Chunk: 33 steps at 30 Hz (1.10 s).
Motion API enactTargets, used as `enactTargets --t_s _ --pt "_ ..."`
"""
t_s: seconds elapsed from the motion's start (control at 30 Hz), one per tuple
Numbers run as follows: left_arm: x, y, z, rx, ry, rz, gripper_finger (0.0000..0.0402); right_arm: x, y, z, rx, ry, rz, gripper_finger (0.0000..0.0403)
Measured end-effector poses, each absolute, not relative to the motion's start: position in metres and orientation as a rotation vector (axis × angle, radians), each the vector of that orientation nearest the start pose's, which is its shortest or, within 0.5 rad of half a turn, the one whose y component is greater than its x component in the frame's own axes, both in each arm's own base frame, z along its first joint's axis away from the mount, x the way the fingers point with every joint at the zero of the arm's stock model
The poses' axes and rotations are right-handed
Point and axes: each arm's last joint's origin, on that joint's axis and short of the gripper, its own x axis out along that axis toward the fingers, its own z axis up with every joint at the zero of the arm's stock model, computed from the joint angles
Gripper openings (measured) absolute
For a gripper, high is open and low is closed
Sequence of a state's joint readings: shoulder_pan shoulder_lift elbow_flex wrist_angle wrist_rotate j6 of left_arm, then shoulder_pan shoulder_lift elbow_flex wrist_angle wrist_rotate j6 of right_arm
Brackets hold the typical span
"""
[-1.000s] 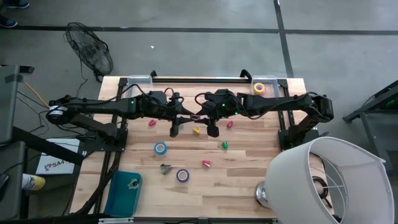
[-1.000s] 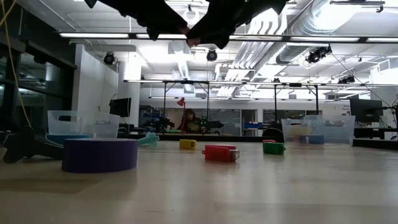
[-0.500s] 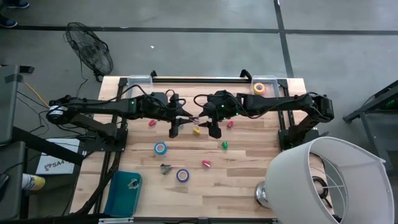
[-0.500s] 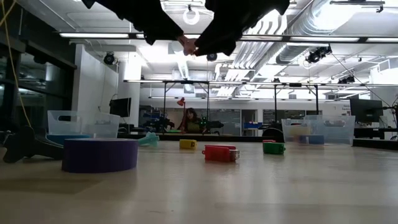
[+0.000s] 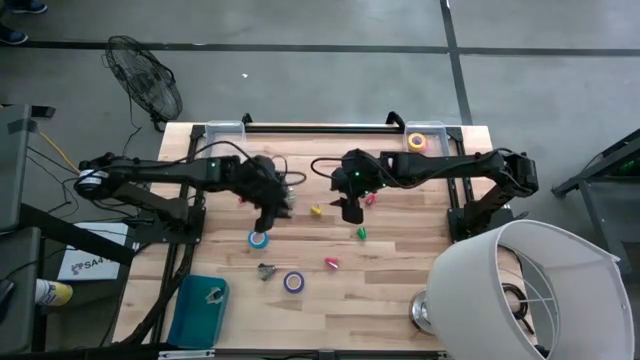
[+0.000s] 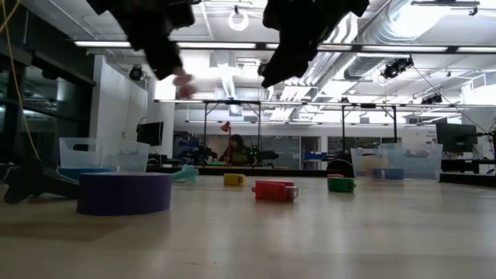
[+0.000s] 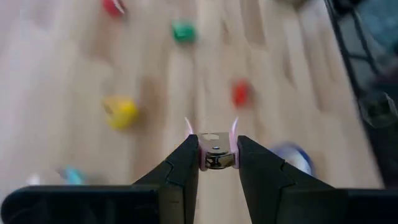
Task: Pick and place Stapler, Stapler remover, tape
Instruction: Put the pink staple remover into the blue bin
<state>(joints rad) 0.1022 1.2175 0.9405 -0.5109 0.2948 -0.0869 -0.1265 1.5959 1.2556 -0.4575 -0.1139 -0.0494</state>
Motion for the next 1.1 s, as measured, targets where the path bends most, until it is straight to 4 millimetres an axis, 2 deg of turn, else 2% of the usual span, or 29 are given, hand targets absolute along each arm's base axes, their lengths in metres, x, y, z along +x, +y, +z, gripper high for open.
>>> enactTargets --t_s 0.27,0.57,0.77,0.93,1.1 --pt "0.219 -0.028 0.269 -0.391 1.056 -0.264 0.0092 0.340 -0.041 0.271 0.038 0.833 -0.028 0.0200" --pt "0.182 -0.094 0.281 -0.564 1.163 -0.236 0.0092 0.340 -0.041 0.270 0.042 0.834 -0.029 0.0200" --pt "0.155 -0.130 0.277 -0.693 1.286 -0.107 0.0092 0.340 -0.041 0.270 0.059 0.834 -0.039 0.0200" --pt "0.137 -0.146 0.271 -0.771 1.367 0.058 0.0092 0.340 -0.041 0.271 0.059 0.830 -0.039 0.0201" --pt "0.129 -0.162 0.261 -0.793 1.488 0.102 0.0092 0.340 -0.041 0.271 0.061 0.826 -0.041 0.0200"
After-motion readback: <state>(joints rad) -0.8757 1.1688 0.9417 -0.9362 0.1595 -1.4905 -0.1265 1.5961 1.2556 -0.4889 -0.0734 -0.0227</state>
